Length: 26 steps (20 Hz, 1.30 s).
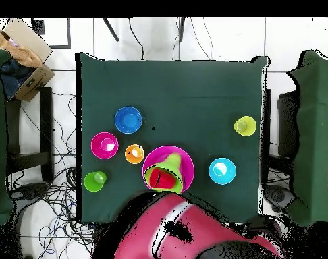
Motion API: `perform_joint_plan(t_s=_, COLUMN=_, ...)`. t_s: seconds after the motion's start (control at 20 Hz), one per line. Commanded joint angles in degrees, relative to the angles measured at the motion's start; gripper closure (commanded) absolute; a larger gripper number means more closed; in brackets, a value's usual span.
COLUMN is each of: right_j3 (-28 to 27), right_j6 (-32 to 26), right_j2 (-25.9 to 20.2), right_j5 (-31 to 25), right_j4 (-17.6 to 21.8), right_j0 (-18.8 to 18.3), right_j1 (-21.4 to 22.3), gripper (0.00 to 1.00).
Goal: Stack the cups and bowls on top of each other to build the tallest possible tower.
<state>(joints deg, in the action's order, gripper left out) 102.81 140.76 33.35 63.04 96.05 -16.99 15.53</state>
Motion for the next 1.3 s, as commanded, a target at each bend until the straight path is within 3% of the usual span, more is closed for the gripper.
perform_joint_plan(t_s=0.05, right_j3=-12.63, right_j6=36.39, right_j2=5.57, right_j5=-3.7, right_j4=7.75, right_j0=9.65, right_j1=-4.76, gripper=0.0)
perform_joint_plan(t_s=0.15, right_j3=-15.3, right_j6=33.59, right_j2=5.63, right_j5=-6.02, right_j4=8.26, right_j0=9.0, right_j1=-5.69, gripper=0.0)
perform_joint_plan(t_s=0.3, right_j3=-17.01, right_j6=16.58, right_j2=3.0, right_j5=-11.93, right_j4=6.2, right_j0=2.95, right_j1=-3.59, gripper=0.0)
perform_joint_plan(t_s=0.45, right_j3=-20.36, right_j6=9.6, right_j2=0.47, right_j5=-10.05, right_j4=6.96, right_j0=-2.49, right_j1=-2.34, gripper=0.0)
perform_joint_plan(t_s=0.55, right_j3=-21.27, right_j6=2.82, right_j2=-1.58, right_j5=-10.1, right_j4=4.91, right_j0=-5.76, right_j1=-0.66, gripper=0.0)
perform_joint_plan(t_s=0.65, right_j3=-22.08, right_j6=-1.4, right_j2=-2.33, right_j5=-10.92, right_j4=4.47, right_j0=-6.93, right_j1=-0.25, gripper=0.0)
perform_joint_plan(t_s=0.85, right_j3=-23.7, right_j6=-1.01, right_j2=-1.71, right_j5=-11.09, right_j4=4.96, right_j0=-7.21, right_j1=-0.08, gripper=0.0)
perform_joint_plan(t_s=0.9, right_j3=-23.8, right_j6=1.14, right_j2=-1.19, right_j5=-11.26, right_j4=4.69, right_j0=-4.64, right_j1=0.52, gripper=0.0)
perform_joint_plan(t_s=0.95, right_j3=-23.88, right_j6=1.08, right_j2=-1.25, right_j5=-11.16, right_j4=4.54, right_j0=-4.45, right_j1=0.62, gripper=0.0)
perform_joint_plan(t_s=1.1, right_j3=-21.06, right_j6=-1.88, right_j2=-2.62, right_j5=-12.12, right_j4=1.16, right_j0=-3.26, right_j1=2.04, gripper=0.0)
perform_joint_plan(t_s=1.3, right_j3=-18.27, right_j6=-6.41, right_j2=-5.28, right_j5=-10.31, right_j4=-2.25, right_j0=-4.72, right_j1=4.12, gripper=0.0)
